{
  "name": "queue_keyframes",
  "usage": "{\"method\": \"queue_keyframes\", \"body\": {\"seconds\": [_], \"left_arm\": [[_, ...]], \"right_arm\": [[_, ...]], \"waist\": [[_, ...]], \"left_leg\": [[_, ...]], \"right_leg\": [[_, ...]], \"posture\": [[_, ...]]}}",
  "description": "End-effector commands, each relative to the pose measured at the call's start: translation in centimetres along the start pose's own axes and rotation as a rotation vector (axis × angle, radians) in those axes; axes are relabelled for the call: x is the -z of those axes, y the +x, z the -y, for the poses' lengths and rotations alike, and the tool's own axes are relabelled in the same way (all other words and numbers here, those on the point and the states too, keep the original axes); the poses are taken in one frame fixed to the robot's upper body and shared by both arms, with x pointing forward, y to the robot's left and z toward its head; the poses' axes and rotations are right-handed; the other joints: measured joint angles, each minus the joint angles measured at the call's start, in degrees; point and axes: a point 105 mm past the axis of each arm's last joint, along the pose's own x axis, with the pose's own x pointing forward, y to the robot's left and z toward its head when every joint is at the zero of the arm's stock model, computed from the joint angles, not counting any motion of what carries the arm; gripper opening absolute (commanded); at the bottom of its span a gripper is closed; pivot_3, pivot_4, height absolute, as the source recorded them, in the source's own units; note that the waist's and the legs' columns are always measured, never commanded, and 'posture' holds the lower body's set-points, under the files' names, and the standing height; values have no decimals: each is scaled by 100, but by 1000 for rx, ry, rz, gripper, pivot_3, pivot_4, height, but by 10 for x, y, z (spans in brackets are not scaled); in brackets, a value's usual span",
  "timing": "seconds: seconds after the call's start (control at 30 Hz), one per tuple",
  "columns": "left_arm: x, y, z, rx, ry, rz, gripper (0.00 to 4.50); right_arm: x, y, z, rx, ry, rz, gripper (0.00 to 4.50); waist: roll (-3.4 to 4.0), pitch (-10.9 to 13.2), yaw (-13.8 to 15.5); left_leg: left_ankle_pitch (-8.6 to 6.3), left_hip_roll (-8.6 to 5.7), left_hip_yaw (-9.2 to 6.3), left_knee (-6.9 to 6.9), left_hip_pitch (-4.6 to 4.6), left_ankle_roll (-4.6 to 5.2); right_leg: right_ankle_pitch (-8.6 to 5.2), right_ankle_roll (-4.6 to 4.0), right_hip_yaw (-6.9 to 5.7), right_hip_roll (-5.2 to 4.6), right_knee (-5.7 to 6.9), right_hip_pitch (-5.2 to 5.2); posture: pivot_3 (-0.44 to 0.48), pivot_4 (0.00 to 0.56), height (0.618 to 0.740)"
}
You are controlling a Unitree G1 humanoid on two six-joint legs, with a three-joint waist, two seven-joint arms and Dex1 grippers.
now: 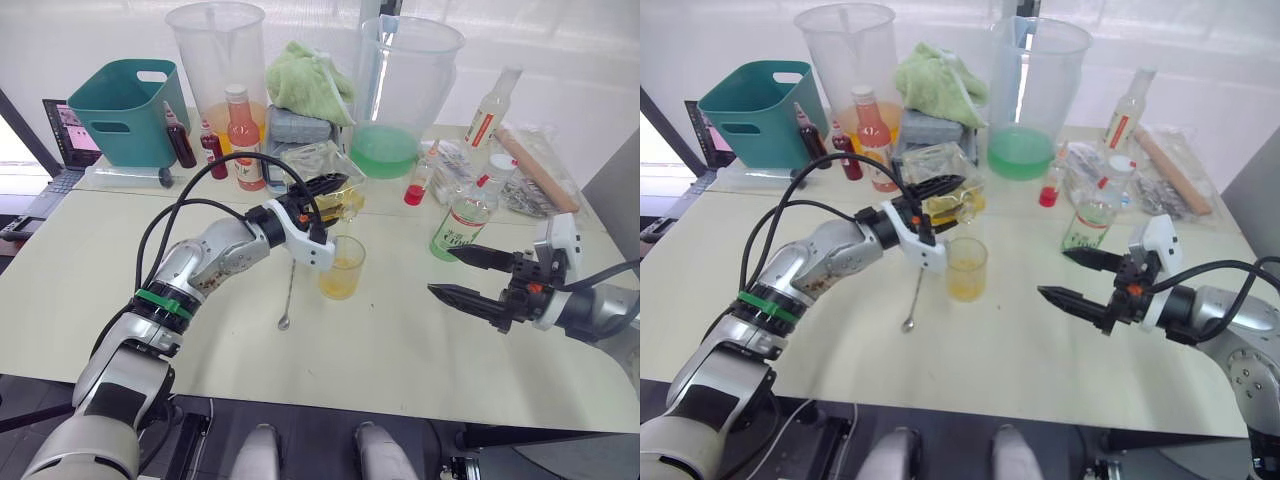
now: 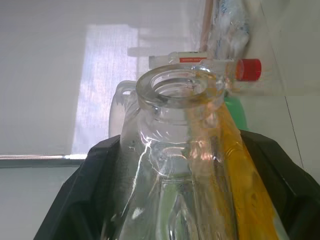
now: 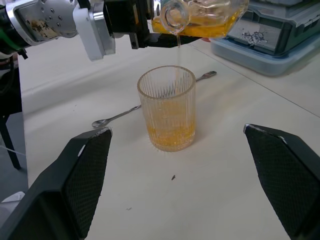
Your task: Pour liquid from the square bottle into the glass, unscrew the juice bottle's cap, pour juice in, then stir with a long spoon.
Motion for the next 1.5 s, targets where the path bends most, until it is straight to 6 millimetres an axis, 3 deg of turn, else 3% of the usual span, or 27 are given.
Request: {"method": "queue_keyframes", "body": {"seconds": [0.03,0.13,0.33,0.43,0.63,0.8,1.13,1.2,1.27,1.5], "left_arm": [[11,-3,-48,-188,-219,-49,2802],[21,-6,-53,-221,-378,-93,2802],[66,-28,-70,-391,-781,-295,2802],[89,-48,-64,-456,-966,-406,2802],[120,-83,-42,-495,-1106,-578,2802],[131,-94,-31,-535,-1298,-592,2802],[150,-112,-25,-575,-1301,-649,2802],[152,-114,-27,-596,-1318,-640,3825],[152,-114,-34,-614,-1314,-619,4458],[143,-109,-66,-656,-1235,-494,4458]], "right_arm": [[-8,0,0,-12,-34,7,4484],[-8,1,1,-20,-36,4,4484],[-11,5,5,-44,-38,-9,4484],[-13,7,6,-59,-42,-10,4484],[-15,11,7,-85,-45,-9,4484],[-16,13,7,-97,-46,-10,4484],[-15,12,8,-98,-50,-19,4484],[-15,12,8,-96,-45,-19,4500],[-15,12,8,-95,-38,-17,4500],[-18,12,10,-98,-38,-15,4500]], "waist": [[0,0,1],[0,0,-12],[0,0,-40],[0,0,-50],[0,0,-28],[0,0,18],[-1,0,-13],[-1,0,-13],[-1,-1,-13],[0,-1,-13]], "left_leg": [[0,0,0,2,0,0],[0,0,-1,3,0,0],[0,1,-4,3,0,1],[0,3,-6,3,0,1],[0,2,-10,3,0,0],[1,1,-17,4,-3,0],[2,3,-23,4,-5,-2],[2,3,-24,4,-5,-2],[2,3,-25,4,-4,-2],[2,3,-25,4,-3,-2]], "right_leg": [[0,0,0,0,1,1],[0,0,0,1,2,-1],[0,0,-3,2,3,-1],[0,0,-4,3,5,-2],[0,0,-11,2,2,1],[1,-1,-20,0,0,3],[2,-4,-28,2,0,2],[2,-4,-29,2,1,2],[2,-4,-30,1,0,4],[2,-4,-30,1,0,5]], "posture": [[0,150,723],[0,150,723],[0,150,723],[0,150,723],[0,150,723],[0,150,723],[0,150,723],[0,150,723],[0,150,723],[0,150,723]]}}
